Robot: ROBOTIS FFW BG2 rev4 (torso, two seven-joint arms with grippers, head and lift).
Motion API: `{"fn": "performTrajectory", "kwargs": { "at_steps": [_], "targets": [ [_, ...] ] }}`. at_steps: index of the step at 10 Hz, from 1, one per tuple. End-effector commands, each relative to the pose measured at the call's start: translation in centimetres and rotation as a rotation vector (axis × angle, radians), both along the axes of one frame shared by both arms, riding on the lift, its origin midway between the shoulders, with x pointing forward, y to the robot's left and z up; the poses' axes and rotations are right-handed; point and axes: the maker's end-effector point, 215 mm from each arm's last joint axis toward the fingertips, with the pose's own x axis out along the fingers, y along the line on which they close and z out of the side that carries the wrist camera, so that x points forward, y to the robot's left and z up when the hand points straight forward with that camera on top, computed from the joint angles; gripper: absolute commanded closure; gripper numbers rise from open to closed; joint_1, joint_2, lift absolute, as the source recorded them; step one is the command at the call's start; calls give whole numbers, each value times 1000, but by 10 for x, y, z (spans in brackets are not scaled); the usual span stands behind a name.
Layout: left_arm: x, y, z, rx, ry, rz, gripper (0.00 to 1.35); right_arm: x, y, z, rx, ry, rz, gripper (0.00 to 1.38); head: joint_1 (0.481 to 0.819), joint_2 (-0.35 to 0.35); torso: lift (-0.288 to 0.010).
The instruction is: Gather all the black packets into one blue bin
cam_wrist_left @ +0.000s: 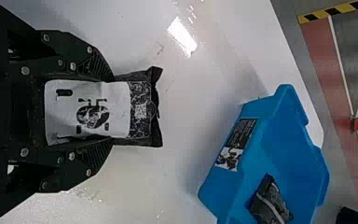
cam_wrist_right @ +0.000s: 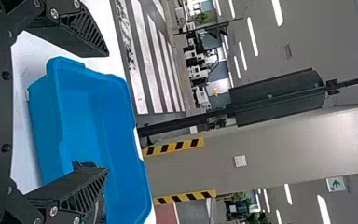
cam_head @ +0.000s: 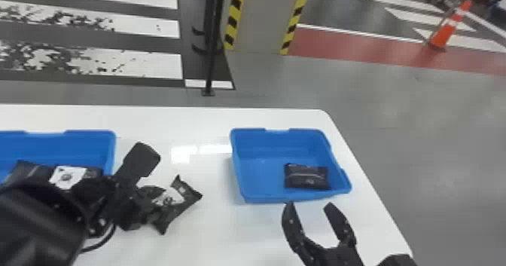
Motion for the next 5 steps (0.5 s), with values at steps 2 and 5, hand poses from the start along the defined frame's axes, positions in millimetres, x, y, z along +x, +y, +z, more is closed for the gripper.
{"fn": "performTrajectory", "kwargs": {
  "at_steps": [2,5],
  "targets": [
    [3,-1,4,-14,-25,-5,820,0,0,0,0,-2,-1,148,695,-312,-110],
    [17,16,10,-11,-84,24,1110,0,-1,1,3,-2,-1,148,695,-304,-110]
  ]
}}
